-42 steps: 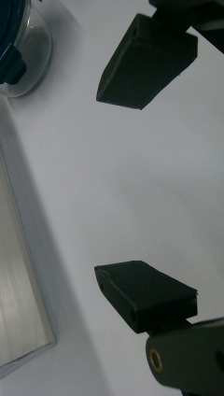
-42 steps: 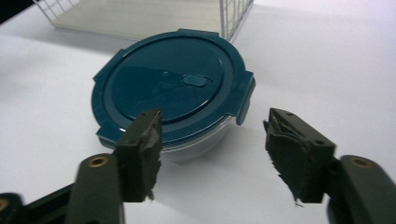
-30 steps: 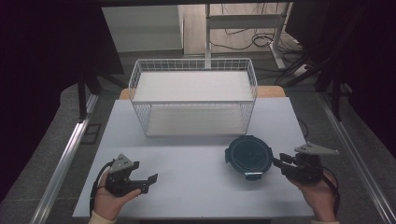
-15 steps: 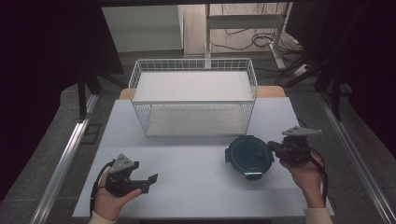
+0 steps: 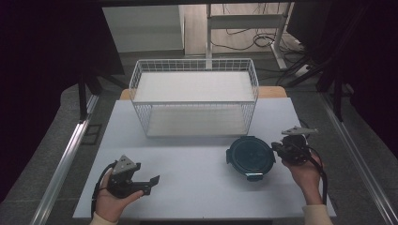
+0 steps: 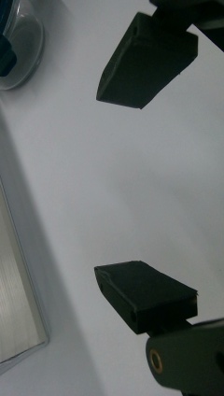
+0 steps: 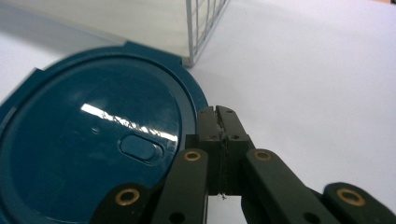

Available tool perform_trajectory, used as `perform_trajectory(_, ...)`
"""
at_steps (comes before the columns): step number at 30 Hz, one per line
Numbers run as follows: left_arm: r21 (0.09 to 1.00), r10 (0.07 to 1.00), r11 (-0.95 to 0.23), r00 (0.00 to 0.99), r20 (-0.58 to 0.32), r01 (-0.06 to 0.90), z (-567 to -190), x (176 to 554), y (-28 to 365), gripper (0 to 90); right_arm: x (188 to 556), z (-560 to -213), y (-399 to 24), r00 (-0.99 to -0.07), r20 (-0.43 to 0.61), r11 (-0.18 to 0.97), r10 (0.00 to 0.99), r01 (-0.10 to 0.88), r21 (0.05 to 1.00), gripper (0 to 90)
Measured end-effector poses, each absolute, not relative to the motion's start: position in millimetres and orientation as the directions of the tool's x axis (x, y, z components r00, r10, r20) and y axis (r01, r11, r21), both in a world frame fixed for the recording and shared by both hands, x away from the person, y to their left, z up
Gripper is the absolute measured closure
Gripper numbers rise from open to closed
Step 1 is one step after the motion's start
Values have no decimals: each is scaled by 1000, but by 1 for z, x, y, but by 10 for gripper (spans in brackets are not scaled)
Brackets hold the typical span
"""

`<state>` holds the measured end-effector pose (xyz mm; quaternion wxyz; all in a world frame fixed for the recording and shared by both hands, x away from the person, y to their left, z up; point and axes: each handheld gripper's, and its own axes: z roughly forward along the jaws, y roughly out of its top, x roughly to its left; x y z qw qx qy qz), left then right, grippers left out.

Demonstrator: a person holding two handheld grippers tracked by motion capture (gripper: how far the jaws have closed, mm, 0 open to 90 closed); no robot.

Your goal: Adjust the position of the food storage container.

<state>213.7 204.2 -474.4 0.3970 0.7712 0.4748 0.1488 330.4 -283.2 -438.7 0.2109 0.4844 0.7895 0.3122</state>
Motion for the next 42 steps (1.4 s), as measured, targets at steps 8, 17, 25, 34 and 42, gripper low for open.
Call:
perform_trajectory(8,748,850,-240,506,-146,619,-477,215,205,149,334,-448,-284,-440,-38,348,897,652,674,896)
perform_trajectory(17,747,850,-242,507,-145,620,-477,216,204,148,337,-450,-285,-433,-55,356,900,653,668,897)
perform_trajectory(25,744,851,-241,504,-146,623,-477,216,203,148,344,-461,-289,-419,-56,357,906,688,631,898)
perform_trajectory(34,742,850,-244,506,-146,624,-479,216,201,143,345,-462,-287,-416,-65,363,907,693,623,900)
perform_trajectory(42,740,851,-243,504,-148,628,-480,217,201,143,344,-462,-285,-418,-58,361,906,694,623,900)
